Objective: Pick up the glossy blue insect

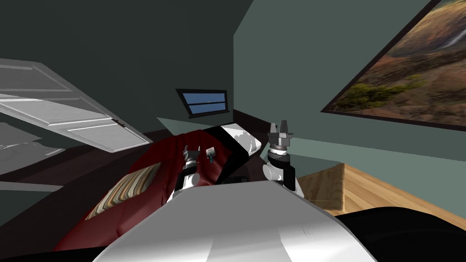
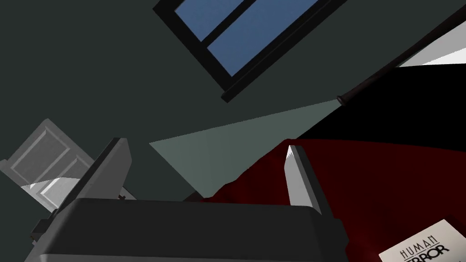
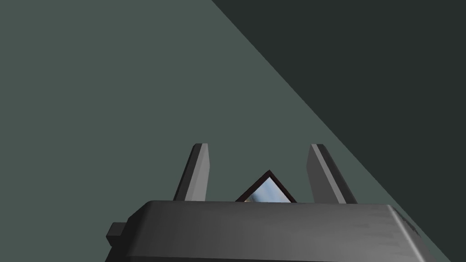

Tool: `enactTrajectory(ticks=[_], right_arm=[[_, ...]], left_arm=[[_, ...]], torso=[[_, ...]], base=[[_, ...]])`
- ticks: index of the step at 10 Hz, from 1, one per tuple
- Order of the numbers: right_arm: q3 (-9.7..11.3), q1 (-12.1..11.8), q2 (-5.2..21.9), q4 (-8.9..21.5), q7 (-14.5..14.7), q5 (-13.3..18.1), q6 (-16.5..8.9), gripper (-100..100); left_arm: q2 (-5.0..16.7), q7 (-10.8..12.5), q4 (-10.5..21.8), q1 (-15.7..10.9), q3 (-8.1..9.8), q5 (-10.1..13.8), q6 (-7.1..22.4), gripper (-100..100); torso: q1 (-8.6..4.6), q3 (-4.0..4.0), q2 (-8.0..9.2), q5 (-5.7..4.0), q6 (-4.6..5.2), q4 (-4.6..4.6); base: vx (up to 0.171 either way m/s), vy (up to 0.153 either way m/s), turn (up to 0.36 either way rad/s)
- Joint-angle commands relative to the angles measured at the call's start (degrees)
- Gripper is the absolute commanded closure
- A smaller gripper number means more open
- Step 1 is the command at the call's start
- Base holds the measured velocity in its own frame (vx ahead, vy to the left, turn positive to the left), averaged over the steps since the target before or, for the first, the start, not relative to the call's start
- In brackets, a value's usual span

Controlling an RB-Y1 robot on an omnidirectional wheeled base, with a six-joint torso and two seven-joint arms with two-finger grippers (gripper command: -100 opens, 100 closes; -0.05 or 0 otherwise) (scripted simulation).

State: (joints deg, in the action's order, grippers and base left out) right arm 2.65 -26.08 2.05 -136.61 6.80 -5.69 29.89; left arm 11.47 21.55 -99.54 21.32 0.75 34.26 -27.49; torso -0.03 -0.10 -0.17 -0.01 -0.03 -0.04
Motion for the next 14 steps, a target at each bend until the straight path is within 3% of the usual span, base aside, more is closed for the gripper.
enactTrajectory(ticks=[1, 4, 5, 6, 7, 9, 10, 11, 12, 13, 14], right_arm=[[0.0, 0.0, 0.0, 0.0, 0.0, 0.0, 0.0, 0], [0.0, 0.0, 0.0, 0.0, 0.0, 0.0, 0.0, 0], [0.0, 0.0, 0.0, 0.0, 0.0, 0.0, 0.0, 0], [0.0, 0.0, 0.0, 0.0, 0.0, 0.0, 0.0, 0], [0.0, 0.0, 0.0, 0.0, 0.0, 0.0, 0.0, 0], [0.0, 0.0, 0.0, 0.0, 0.0, 0.0, 0.0, 0], [0.0, 0.0, 0.0, 0.0, 0.0, 0.0, 0.0, 0], [0.0, 0.0, 0.0, 0.0, 0.0, 0.0, 0.0, 0], [0.0, 0.0, 0.0, 0.0, 0.0, 0.0, 0.0, 0], [0.0, 0.0, 0.0, 0.0, 0.0, 0.0, 0.0, 0], [0.0, 0.0, 0.0, 0.0, 0.0, 0.0, 0.0, 0]], left_arm=[[0.3, 1.6, 2.9, -0.2, 0.09, 2.9, -0.2, -100], [0.2, 4.1, 7.9, -1.0, 0.03, 7.3, -0.4, -100], [0.2, 4.1, 8.5, -1.0, 0.03, 7.6, -0.4, -100], [0.0, 5.3, 10.5, -1.5, 0.00, 9.9, -0.5, -100], [0.0, 5.3, 11.1, -1.5, 0.00, 10.0, -0.5, -100], [-0.5, 7.6, 15.9, -2.3, -0.07, 14.1, -0.6, -100], [-0.5, 7.6, 16.4, -2.3, -0.07, 14.7, -0.6, -100], [-0.9, 8.8, 17.9, -2.7, -0.10, 16.9, -0.7, -100], [-0.9, 8.8, 18.9, -2.7, -0.10, 16.9, -0.7, -100], [-1.4, 9.9, 20.8, -3.1, -0.13, 19.2, -0.8, -100], [-1.4, 9.9, 21.5, -3.1, -0.13, 19.2, -0.8, -100]], torso=[[0.00, 0.00, 0.00, 0.00, 0.00, 0.00], [0.04, -0.03, -0.05, 0.01, 0.00, -0.01], [0.03, -0.01, -0.03, 0.00, 0.02, 0.00], [0.02, 0.01, 0.01, 0.00, -0.01, 0.00], [0.01, 0.00, 0.00, 0.00, 0.02, 0.00], [0.01, 0.00, 0.00, 0.00, 0.02, 0.00], [0.06, -0.03, -0.05, 0.01, 0.02, -0.01], [0.04, -0.02, -0.04, 0.01, -0.02, -0.01], [0.00, -0.02, -0.03, 0.00, 0.01, 0.00], [-0.01, 0.01, 0.02, -0.01, -0.02, 0.00], [-0.03, 0.02, 0.03, -0.01, 0.01, 0.01]], base=[[0.051, 0.004, -0.104], [0.055, 0.012, -0.137], [0.037, 0.012, -0.057], [0.041, 0.007, -0.112], [0.035, 0.009, -0.067], [0.054, 0.016, -0.190], [0.051, 0.024, -0.039], [0.046, 0.009, -0.091], [0.033, 0.005, -0.059], [0.034, 0.001, -0.138], [0.030, 0.010, -0.050]])
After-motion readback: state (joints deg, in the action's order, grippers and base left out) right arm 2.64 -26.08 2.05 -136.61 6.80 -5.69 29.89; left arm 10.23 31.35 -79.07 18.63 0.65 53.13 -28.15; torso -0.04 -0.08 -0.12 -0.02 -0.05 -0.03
